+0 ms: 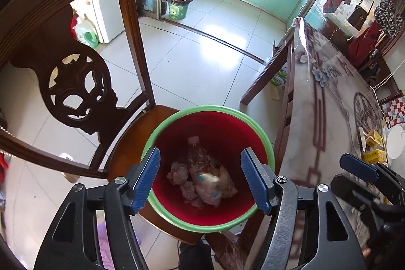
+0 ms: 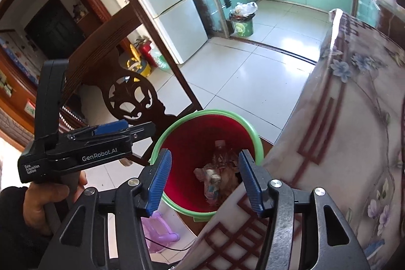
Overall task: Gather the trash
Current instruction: 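Grasp crumpled white-red paper bag with left tool while right tool grasps silver foil wrapper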
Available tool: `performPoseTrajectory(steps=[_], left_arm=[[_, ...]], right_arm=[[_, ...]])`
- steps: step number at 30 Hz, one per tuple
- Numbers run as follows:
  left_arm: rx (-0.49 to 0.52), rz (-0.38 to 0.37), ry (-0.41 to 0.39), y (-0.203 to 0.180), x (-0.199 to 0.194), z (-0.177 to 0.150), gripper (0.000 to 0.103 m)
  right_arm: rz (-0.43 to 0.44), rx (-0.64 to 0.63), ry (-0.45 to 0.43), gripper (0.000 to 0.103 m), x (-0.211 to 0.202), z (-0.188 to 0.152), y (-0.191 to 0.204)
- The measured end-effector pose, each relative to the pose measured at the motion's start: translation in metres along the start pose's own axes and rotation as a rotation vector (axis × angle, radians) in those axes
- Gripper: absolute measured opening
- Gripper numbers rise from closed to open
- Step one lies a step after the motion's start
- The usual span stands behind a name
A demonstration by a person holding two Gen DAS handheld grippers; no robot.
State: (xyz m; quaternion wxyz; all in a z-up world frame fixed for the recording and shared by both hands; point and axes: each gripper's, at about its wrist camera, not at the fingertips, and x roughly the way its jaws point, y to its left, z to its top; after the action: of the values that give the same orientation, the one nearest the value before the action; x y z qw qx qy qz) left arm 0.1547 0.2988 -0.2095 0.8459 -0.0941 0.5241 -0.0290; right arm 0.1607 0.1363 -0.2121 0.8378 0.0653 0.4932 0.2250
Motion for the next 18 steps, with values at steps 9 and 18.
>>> performPoseTrajectory(steps=[9, 18], left_arm=[[0.151, -0.076, -0.06, -0.077, -0.026, -0.017, 0.069], [0.288, -0.207, -0.042, -0.213, -0.031, -0.058, 0.072]], right_arm=[[-0.223, 0.137, -0.105, 0.054, -0.115, -0.051, -0.113], [-0.509, 0.247, -0.084, 0.054, -0.237, -0.12, -0.285]])
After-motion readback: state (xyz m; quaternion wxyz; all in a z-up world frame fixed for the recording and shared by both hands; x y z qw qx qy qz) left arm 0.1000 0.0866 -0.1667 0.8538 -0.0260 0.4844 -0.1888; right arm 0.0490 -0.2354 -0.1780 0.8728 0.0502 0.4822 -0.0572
